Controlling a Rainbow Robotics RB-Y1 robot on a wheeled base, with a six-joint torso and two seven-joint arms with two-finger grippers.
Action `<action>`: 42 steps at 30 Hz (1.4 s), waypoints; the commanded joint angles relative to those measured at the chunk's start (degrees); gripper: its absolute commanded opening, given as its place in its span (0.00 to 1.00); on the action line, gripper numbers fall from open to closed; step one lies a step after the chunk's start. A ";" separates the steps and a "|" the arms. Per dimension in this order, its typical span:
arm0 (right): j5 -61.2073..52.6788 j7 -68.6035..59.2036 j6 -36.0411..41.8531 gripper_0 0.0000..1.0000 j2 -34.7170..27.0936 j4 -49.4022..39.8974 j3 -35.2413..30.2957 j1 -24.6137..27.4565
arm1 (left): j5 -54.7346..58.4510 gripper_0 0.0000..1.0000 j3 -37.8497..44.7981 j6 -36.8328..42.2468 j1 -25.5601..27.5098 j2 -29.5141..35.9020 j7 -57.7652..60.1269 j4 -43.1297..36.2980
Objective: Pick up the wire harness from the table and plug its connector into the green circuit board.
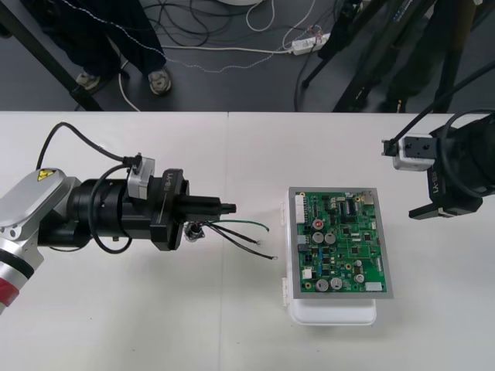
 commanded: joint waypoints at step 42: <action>23.43 3.41 -0.27 1.00 8.59 -5.22 10.22 7.60 | -10.72 0.00 -0.67 -10.34 -7.80 -14.36 -24.00 26.58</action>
